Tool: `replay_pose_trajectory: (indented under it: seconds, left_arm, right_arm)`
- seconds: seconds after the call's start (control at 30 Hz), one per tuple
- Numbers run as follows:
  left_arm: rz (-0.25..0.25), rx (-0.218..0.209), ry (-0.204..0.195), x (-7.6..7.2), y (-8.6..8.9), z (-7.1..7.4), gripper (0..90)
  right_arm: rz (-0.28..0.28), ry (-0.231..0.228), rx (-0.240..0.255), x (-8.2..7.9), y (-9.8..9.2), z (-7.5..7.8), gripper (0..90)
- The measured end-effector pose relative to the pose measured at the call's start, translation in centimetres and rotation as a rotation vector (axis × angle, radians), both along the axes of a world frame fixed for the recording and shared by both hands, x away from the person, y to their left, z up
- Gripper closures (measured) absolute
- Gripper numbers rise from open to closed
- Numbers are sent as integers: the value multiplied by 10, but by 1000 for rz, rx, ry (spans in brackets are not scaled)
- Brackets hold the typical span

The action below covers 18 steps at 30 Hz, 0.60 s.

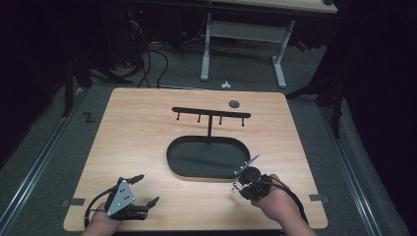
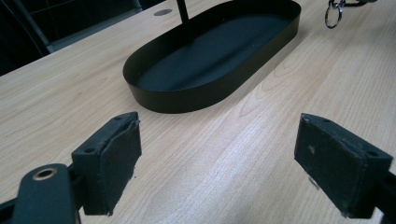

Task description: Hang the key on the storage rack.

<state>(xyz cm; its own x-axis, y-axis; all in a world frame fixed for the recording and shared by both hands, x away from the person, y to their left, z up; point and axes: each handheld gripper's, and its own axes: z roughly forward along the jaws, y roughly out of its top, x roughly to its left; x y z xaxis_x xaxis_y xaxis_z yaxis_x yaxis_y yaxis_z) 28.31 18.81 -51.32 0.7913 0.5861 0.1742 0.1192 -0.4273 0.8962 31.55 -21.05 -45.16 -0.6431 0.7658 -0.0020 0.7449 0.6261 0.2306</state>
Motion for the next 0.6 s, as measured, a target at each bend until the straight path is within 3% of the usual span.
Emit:
replay_pose_trajectory:
  seconds: [0.13, 0.17, 0.27, 0.3, 0.33, 0.4, 0.6]
  left_arm:
    - [0, 1, 2, 0, 0, 0, 152]
    - [0, 0, 1, 0, 0, 0, 152]
    - [0, 0, 1, 0, 0, 0, 152]
    - [0, 0, 2, 0, 1, 0, 152]
    - [0, 0, 2, 0, 1, 0, 152]
    - [0, 0, 2, 0, 1, 0, 152]
    - [-2, 1, 2, 0, 0, 0, 152]
  right_arm:
    - [-35, 0, -10, 0, -10, 3, 848]
    - [-73, 7, -12, -1, -13, 4, 848]
    - [-54, -2, -17, 1, -18, 5, 848]
    - [-95, 7, -20, 1, -20, 6, 848]
    - [-95, 7, -20, 1, -20, 6, 848]
    - [-69, -6, -26, 3, -24, 7, 848]
    - [-123, -15, -20, 5, -33, 12, 848]
